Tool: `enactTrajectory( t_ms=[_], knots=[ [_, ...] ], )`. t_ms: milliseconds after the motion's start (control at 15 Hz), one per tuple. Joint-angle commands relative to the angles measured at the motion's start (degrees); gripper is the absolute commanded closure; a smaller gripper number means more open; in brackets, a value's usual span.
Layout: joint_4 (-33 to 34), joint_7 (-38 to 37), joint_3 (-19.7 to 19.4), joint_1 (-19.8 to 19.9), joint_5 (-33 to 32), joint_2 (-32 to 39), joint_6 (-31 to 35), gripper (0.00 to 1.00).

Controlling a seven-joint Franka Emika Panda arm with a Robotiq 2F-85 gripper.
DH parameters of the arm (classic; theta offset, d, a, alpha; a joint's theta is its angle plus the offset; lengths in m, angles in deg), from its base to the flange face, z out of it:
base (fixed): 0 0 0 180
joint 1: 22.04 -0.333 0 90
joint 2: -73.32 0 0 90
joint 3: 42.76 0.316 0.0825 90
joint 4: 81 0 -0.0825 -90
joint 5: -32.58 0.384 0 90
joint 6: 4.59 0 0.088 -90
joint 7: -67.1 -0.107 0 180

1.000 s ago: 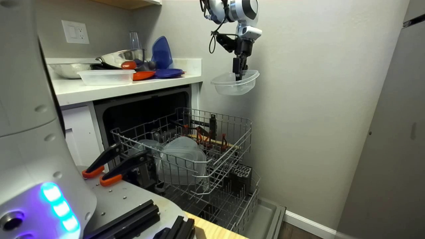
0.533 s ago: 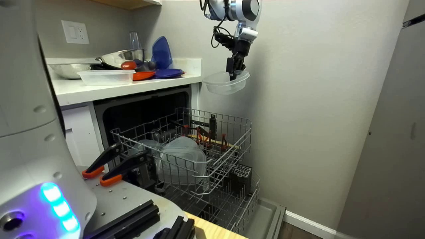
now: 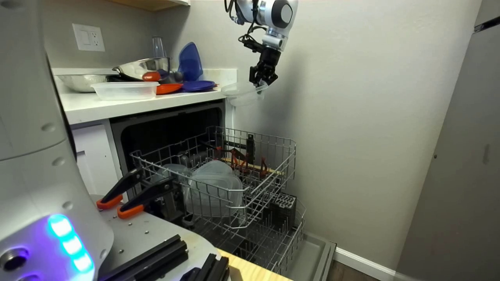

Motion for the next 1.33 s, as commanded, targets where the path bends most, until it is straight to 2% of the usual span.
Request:
enactTrajectory(
  t_ms=[0,400,667,733,800,933,1267],
  knots=[
    [-4.6,-11.3,1.0,-1.5,2.2,-2.5,5.7,0.99],
    [-6.4,-27.9,2.4,-4.5,1.9,-3.1,12.2,0.99],
    [-6.3,-34.2,4.2,-4.9,2.5,-4.4,11.7,0.99],
    [-8.3,-31.7,-2.5,-8.5,9.4,-5.9,11.4,0.99],
    [-9.0,-31.8,-3.4,-9.2,11.7,-6.4,11.9,0.99],
    [-11.7,-31.7,-9.3,-13.2,18.2,-7.7,12.8,0.99],
    [-15.5,-31.7,-18.0,-20.7,27.3,-8.3,12.4,0.99]
  ],
)
